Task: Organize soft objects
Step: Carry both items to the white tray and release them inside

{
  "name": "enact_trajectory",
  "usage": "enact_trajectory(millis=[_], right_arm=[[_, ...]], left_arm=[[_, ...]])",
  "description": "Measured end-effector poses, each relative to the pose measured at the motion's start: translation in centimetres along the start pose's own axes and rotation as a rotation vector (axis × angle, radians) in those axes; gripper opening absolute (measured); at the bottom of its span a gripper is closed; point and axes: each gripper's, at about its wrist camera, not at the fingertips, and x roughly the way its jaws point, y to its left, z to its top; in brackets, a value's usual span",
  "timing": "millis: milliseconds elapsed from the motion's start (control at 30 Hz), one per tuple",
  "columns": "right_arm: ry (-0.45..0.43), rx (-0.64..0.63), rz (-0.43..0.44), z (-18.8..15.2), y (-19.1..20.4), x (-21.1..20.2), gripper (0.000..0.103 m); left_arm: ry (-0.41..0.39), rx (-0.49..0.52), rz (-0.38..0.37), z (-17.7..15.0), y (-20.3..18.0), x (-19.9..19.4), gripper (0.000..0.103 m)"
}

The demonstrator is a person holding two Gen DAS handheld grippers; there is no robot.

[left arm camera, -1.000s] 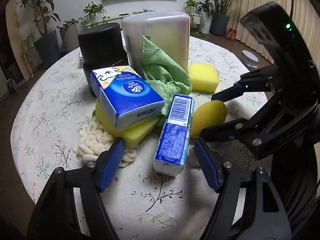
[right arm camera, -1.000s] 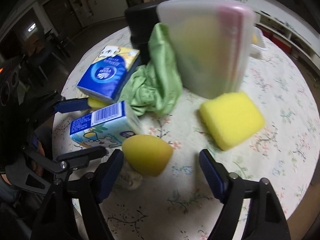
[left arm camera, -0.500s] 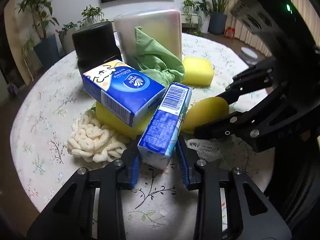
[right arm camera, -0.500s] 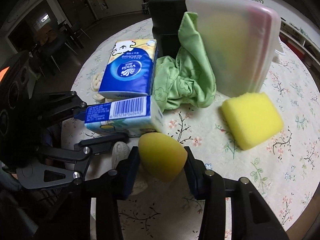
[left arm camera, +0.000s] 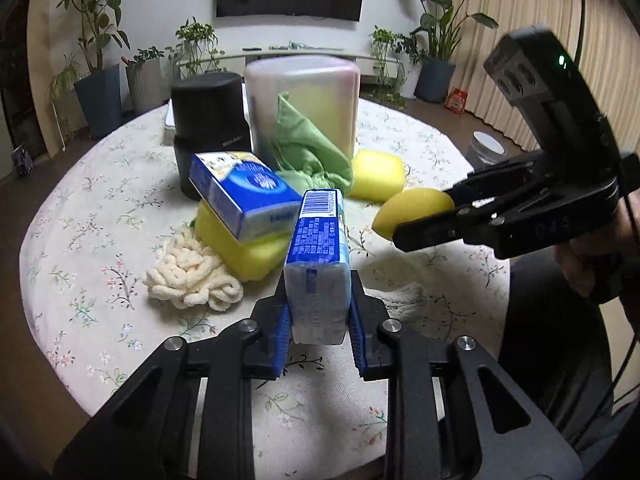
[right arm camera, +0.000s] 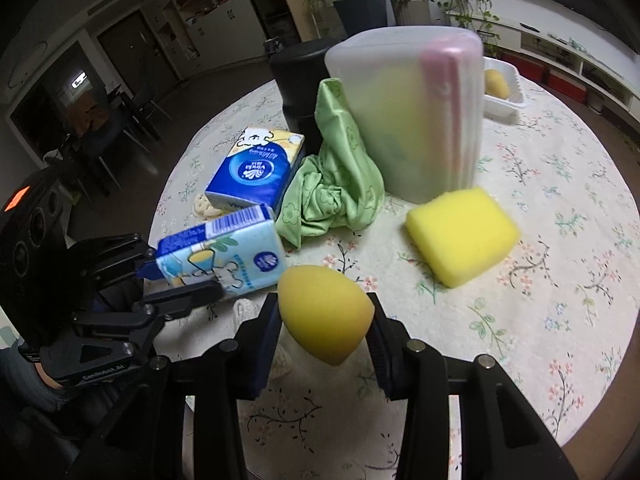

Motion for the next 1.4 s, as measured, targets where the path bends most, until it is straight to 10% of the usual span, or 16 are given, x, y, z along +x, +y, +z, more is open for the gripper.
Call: enact_trajectory(millis=[700, 1400], right_arm=[[-0.074, 0.057, -0.067, -1.7, -1.8, -5.3, 0.044], [-0.154, 0.102, -0.28, 8.3, -13.0, -10.3, 0.043]], left_arm=[[-0.075, -0.131, 0.075, 2.3, 5.2, -5.8, 0.021], [-0.079, -0.067, 0.163, 14.4, 16.6, -1.9, 0.021]])
